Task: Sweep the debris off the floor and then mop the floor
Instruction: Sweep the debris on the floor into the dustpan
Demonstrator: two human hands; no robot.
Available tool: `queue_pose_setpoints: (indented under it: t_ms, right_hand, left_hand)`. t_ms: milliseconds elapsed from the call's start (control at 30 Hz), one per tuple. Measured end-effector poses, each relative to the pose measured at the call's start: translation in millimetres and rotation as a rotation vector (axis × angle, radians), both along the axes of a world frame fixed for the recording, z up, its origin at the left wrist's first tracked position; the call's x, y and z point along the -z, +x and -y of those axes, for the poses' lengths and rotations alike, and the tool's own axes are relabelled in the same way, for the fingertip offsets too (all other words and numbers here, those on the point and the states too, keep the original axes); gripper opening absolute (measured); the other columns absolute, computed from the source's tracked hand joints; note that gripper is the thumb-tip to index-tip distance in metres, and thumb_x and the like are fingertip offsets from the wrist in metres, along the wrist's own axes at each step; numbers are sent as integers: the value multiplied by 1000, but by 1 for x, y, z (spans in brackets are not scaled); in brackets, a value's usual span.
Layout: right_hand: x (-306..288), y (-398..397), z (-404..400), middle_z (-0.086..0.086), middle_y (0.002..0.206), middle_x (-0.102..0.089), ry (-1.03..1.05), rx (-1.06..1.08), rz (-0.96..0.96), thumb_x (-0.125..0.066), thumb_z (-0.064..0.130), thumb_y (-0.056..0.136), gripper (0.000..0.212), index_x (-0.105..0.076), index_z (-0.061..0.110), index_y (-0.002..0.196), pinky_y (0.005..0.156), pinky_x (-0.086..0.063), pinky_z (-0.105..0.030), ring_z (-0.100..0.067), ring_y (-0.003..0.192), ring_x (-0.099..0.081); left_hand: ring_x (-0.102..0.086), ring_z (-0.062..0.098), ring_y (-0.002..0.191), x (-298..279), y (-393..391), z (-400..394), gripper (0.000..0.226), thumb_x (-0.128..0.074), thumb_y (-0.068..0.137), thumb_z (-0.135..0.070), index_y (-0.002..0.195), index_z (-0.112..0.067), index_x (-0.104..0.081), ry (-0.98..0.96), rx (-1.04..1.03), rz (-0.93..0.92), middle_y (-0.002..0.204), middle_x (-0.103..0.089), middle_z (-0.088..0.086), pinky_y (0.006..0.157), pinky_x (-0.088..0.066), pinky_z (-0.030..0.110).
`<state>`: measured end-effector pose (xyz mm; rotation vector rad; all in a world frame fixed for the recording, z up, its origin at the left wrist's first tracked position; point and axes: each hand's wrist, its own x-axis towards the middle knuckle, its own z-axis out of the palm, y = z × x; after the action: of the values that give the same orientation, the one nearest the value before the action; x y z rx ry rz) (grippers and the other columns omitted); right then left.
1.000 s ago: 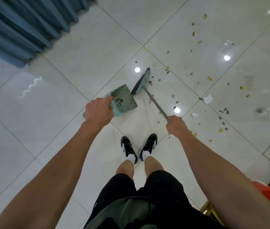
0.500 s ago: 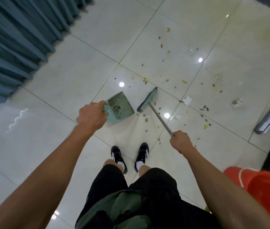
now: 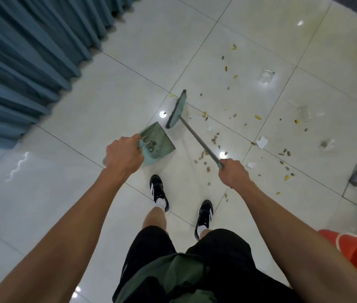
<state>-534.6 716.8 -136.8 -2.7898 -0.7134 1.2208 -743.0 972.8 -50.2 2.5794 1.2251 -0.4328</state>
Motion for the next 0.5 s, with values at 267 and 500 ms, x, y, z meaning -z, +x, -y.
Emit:
queue_pose_setpoints:
  t_ms: [267,500]
  right_hand:
    - [11,3,-123,-9,95,-63,23,-68,2,-46,24,99,20,-58,10,109,53,-41,-28,-25,70,-59]
    - [33,18,-177,-6,90,-49,37,-45,-14,-42,24,103,26,-57,7,115,63,-40,-33,-25,83,-48]
  left_hand:
    - [-53,28,69,7,-7,-88,26,-55,93,-21,117,-24,-63,-11,-4,27,86,-63,6,61,-41,34]
    - [-56,28,70,16,13,-122,21,-52,93,-21,112,-22,-62,-4,51,-11,89,-66,6,61,-44,33]
